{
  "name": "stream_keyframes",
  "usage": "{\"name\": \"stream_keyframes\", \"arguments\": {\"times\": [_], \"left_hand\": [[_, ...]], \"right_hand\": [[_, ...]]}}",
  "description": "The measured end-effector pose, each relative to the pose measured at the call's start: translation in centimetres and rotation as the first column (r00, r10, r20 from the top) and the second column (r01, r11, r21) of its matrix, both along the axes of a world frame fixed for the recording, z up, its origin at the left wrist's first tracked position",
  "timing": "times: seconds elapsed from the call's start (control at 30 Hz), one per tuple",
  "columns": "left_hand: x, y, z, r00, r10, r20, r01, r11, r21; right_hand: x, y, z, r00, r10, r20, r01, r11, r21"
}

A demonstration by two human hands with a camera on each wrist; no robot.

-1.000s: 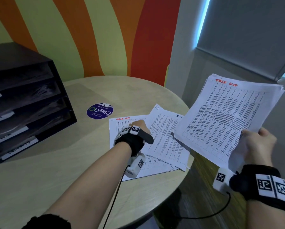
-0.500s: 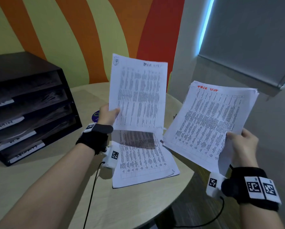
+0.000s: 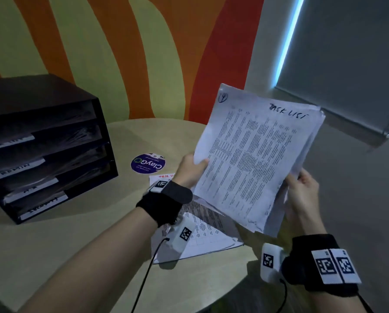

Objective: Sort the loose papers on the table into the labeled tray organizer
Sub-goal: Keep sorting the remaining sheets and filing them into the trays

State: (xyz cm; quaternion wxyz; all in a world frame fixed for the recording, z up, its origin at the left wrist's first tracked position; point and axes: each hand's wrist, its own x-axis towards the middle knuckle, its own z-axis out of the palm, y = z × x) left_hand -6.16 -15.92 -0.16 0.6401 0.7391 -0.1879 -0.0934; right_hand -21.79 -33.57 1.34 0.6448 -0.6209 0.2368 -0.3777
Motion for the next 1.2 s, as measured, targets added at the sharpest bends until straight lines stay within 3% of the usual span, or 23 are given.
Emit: {"name": "stream_keyframes", "arguments": {"times": [0.13,0.2,0.33,0.53,0.6,0.7,0.73,0.8,0.87,0.97,1.07,1.13,1.2], "left_hand": [[-0.3,0.2,-0.6,0.999,0.046,-0.025,-0.047,0.999,-0.02],[-0.3,0.3,-1.1,1.0,-0.011,0.025,0.012,0.999,-0.033],[-0.8,0.3,-1.4,0.985,0.041,0.167,-0.034,0.998,-0.048],[-0.7,0.9,-0.6,0.937,0.096,0.337,-0.063,0.992,-0.108],[-0.4,1.4,-1.1,0.948,0.029,0.316,-0.015,0.999,-0.047],[0.7,2.3,-2.9,0.979,-0.112,0.169,0.082,0.981,0.176],[1.0,2.7,-3.3,0.985,-0.108,0.135,0.07,0.963,0.259],[2.0,3.9,-4.2,0.988,0.041,0.147,-0.103,0.891,0.442],[3.0,5.6,-4.5,0.964,0.202,0.175,-0.267,0.729,0.63],[4.4,7.6,-5.5,0.972,0.221,0.084,-0.191,0.524,0.83],[4.7,8.1,-6.3,0.974,0.22,0.055,-0.143,0.408,0.902],[4.6,8.0,-6.3,0.983,0.179,0.043,-0.105,0.354,0.929],[5.3,7.9,-6.6,0.988,0.154,0.02,-0.077,0.376,0.923]], "right_hand": [[0.4,0.6,0.2,0.995,-0.037,0.093,0.03,0.997,0.072],[0.4,1.0,-0.1,0.998,0.011,0.067,-0.007,0.998,-0.059],[0.8,2.2,-1.1,0.996,0.069,-0.047,-0.078,0.971,-0.225],[0.8,2.3,-0.3,0.996,0.029,0.086,-0.003,0.958,-0.287],[0.8,2.4,-0.5,0.995,0.053,0.089,-0.029,0.968,-0.25],[0.9,2.4,-1.5,0.996,0.081,-0.038,-0.088,0.969,-0.232],[0.9,2.3,-1.9,0.994,0.082,-0.065,-0.095,0.972,-0.213],[1.0,2.1,-2.3,0.996,0.062,-0.065,-0.072,0.982,-0.177],[0.9,1.7,-2.3,0.999,0.012,-0.049,-0.02,0.984,-0.174],[0.7,0.4,-2.3,0.997,-0.062,-0.037,0.056,0.988,-0.144],[0.5,-1.3,-2.5,0.991,-0.121,-0.058,0.115,0.989,-0.097],[0.4,-2.1,-2.7,0.985,-0.161,-0.065,0.156,0.985,-0.077],[0.4,-2.8,-3.0,0.979,-0.191,-0.065,0.188,0.981,-0.051]]}}
